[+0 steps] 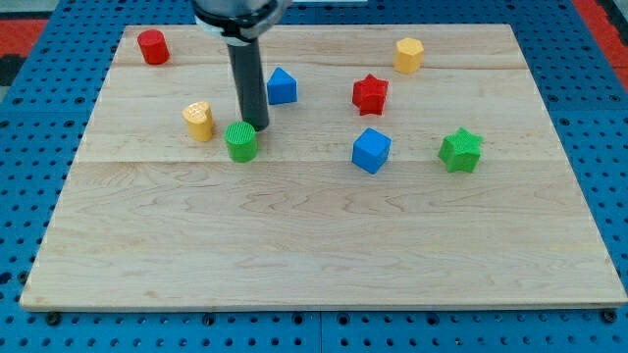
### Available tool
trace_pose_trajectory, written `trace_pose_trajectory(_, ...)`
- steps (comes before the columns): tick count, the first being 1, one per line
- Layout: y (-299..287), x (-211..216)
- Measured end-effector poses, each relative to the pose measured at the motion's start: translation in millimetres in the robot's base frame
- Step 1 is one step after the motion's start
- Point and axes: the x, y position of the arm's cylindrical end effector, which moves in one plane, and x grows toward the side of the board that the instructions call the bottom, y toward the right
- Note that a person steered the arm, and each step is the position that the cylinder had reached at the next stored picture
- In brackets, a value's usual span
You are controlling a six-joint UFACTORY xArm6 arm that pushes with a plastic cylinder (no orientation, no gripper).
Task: Push blue triangle towards center
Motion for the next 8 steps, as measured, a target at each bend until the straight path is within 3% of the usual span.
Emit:
trace_pose_trajectory(2, -8.4, 11.6)
trace_pose_trajectory(4, 18.4, -50.7)
trace_pose_trajectory(5, -38.1, -67.7)
trace_pose_trajectory(7, 40.7, -87.4)
trace_pose_trajectory(8, 43.0, -96.5)
